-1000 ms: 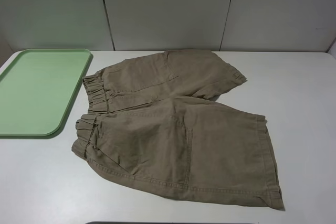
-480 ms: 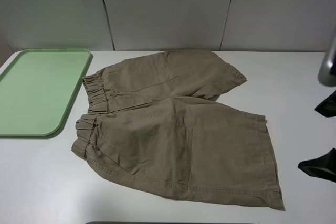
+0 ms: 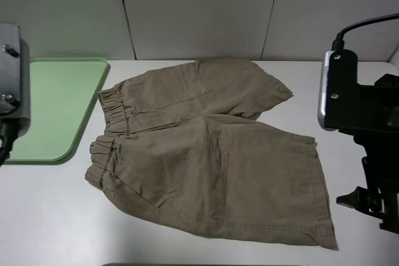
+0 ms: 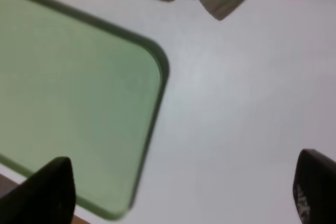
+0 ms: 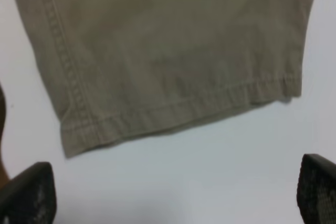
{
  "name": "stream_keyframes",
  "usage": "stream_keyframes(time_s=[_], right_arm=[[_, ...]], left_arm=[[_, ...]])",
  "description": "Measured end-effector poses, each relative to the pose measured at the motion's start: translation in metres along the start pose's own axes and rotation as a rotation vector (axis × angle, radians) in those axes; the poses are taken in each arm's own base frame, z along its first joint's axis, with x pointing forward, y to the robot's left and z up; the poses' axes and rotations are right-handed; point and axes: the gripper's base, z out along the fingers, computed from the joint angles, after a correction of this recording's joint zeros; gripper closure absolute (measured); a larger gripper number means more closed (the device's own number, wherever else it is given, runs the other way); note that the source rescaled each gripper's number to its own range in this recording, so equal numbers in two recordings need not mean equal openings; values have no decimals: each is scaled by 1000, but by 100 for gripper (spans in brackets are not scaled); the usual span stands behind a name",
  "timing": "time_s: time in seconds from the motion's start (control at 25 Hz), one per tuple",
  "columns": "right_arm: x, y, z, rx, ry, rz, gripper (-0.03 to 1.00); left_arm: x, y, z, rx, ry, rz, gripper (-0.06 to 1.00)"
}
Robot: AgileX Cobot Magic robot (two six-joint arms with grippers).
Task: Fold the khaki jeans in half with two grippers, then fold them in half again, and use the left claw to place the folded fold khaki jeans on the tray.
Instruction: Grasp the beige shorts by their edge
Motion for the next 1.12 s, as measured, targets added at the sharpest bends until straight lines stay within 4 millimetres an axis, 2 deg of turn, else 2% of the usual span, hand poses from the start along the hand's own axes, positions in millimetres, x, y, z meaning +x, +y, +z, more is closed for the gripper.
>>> stream_keyframes(time_s=[0.4,0.6,0.76,0.96,1.12], right_arm=[[-20,0,43,-41,126,-118,-3],[-13,12,71,-86,180,-155,-3],[-7,19,81,-89,151,-169,-3],[-3,25,88,-91,110,-174,-3],[0,31,93,-101,63,-154,-3]], left_arm=[[-40,9,48,42,33,246,8],[-60,9,78,71,35,293,8],[-74,6,103,94,31,320,8],[-80,-8,142,143,35,360,8],[-77,-13,163,170,27,345,8]])
